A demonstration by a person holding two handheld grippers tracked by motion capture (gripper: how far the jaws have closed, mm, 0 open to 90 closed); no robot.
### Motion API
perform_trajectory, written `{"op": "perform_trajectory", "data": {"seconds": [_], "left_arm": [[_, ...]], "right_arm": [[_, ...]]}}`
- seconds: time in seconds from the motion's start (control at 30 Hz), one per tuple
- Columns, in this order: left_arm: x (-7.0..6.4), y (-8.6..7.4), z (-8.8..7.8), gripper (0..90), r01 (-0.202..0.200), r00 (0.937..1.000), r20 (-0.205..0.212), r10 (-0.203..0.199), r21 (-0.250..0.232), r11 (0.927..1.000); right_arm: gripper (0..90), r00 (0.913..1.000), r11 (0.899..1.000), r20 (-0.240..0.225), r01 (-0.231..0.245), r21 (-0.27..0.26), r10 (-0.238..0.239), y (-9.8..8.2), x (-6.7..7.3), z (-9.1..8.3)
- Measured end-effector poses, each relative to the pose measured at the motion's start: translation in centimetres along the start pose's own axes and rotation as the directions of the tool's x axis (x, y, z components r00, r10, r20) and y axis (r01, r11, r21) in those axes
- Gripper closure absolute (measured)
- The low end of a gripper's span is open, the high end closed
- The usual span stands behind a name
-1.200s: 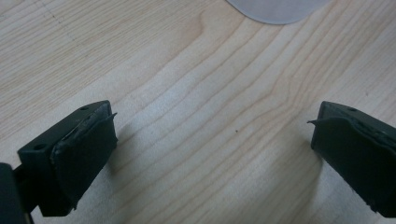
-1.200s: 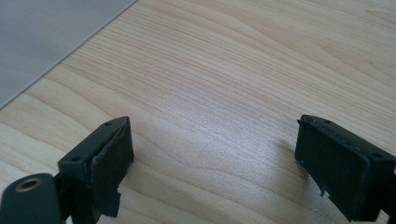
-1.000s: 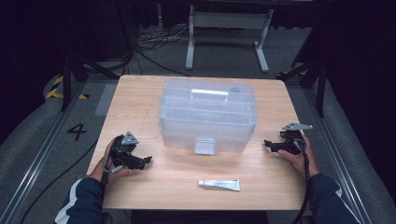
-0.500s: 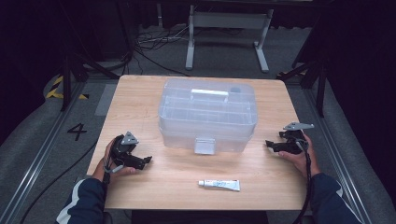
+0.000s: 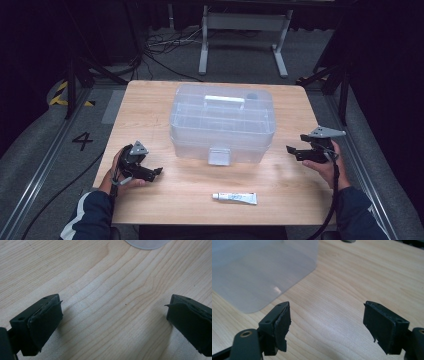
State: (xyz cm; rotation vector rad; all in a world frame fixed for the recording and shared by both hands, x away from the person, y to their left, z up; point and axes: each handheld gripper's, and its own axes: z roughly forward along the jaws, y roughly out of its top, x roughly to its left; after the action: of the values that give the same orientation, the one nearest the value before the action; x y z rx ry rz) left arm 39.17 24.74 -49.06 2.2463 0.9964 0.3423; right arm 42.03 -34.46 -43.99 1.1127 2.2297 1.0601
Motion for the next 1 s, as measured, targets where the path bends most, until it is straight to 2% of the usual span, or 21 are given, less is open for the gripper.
{"op": "perform_trajectory", "data": {"seconds": [0.23, 0.63, 0.7, 0.77, 1.0], "left_arm": [[0.0, 0.0, 0.0, 0.4, -0.003, 1.0, -0.001, 0.003, 0.0, 1.0], [0.0, 0.0, 0.0, 0.4, -0.002, 1.0, -0.002, 0.002, 0.0, 1.0], [0.0, 0.0, 0.0, 0.4, 0.001, 1.0, -0.002, -0.001, 0.001, 1.0], [0.0, 0.0, 0.0, 0.4, 0.001, 1.0, -0.002, -0.001, 0.001, 1.0], [0.0, 0.0, 0.0, 0.5, 0.003, 1.0, -0.003, -0.003, 0.002, 1.0]], "right_arm": [[24.2, 0.999, 0.998, -0.004, 0.044, -0.044, -0.044, 1.2, 0.8, -1.4], [25.0, 0.9967, 0.993, -0.015, 0.078, -0.094, -0.079, 2.9, 1.8, -3.0], [25.3, 0.9952, 0.99, -0.012, 0.095, -0.105, -0.097, 3.7, 2.1, -3.6], [25.4, 0.9953, 0.99, -0.013, 0.094, -0.11, -0.096, 3.9, 2.1, -3.8], [27.3, 0.9928, 0.982, -0.015, 0.116, -0.147, -0.119, 6.4, 2.7, -5.4]]}}
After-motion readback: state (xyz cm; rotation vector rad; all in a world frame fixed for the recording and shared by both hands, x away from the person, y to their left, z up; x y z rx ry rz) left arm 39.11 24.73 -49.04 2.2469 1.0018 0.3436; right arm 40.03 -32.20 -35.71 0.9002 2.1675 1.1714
